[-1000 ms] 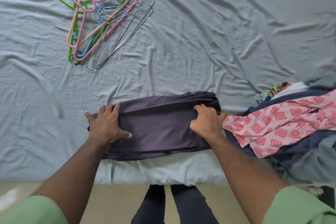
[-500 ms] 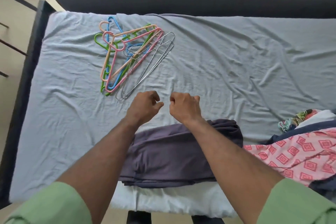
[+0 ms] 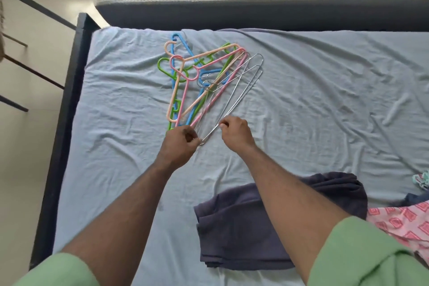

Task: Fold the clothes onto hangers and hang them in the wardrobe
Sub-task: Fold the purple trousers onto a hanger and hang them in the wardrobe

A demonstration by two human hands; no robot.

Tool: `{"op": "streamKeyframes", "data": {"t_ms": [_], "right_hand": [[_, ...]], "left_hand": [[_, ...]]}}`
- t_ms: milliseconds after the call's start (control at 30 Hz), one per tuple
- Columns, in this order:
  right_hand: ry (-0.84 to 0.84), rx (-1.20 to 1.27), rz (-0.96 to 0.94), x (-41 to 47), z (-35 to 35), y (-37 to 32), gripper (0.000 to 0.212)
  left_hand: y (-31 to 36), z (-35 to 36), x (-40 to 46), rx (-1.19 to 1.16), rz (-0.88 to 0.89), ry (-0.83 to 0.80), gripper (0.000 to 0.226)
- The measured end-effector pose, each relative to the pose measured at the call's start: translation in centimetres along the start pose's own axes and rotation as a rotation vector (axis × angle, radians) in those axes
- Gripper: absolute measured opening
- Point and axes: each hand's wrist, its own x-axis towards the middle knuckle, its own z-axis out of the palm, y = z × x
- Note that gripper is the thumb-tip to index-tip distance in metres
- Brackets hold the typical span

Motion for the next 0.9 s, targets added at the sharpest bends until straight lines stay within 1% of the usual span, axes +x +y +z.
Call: {"op": "streamKeyframes", "data": {"t_ms": [67, 133, 200, 267, 333, 433, 533, 633, 700, 800, 900], "right_hand": [[-0.068, 0.093, 0.081, 1.8, 2.3, -1.0, 0.018], [-0.098, 0.201, 0.169, 3.3, 4.3, -1.6, 0.018], [-0.096, 0.31, 0.279, 4.5, 6.2, -2.3, 0.025], [-0.047, 0.376, 0.349, 5.5, 7.5, -3.0, 0.03], [0.02, 0.384, 0.371, 6.3, 8.6, -3.7, 0.027], [0.066, 0.388, 0.449, 6.8, 9.6, -4.2, 0.037], [0.103, 0.346, 0.502, 6.1, 9.4, -4.7, 0.035], [0.074, 0.276, 0.499, 5.1, 9.2, -4.4, 0.039], [0.062, 0.197, 0.428, 4.6, 8.8, -4.4, 0.037], [0.017, 0.202, 0.372, 4.9, 8.7, -4.7, 0.039], [-0.008, 0.186, 0.393, 4.9, 9.0, -5.1, 0.049]], "left_hand": [[-1.6, -0.5, 0.8, -0.051, -0.038, -0.002, 0.008], [-3.0, -0.8, 1.3, -0.088, -0.057, -0.005, 0.007], [-4.2, -1.0, 1.7, -0.114, -0.067, -0.009, 0.006], [-5.0, -1.1, 1.8, -0.15, -0.078, -0.014, 0.007], [-5.7, -1.3, 1.9, -0.169, -0.09, -0.019, 0.007], [-6.3, -1.3, 1.9, -0.191, -0.098, -0.026, 0.006], [-6.5, -1.3, 1.7, -0.208, -0.105, -0.027, 0.005], [-6.3, -1.2, 1.2, -0.208, -0.117, -0.037, 0.006], [-5.8, -1.0, 0.8, -0.197, -0.109, -0.047, 0.007], [-5.0, -0.7, 0.7, -0.175, -0.081, -0.059, 0.007], [-4.9, -0.4, 0.9, -0.177, -0.079, -0.054, 0.006]]}}
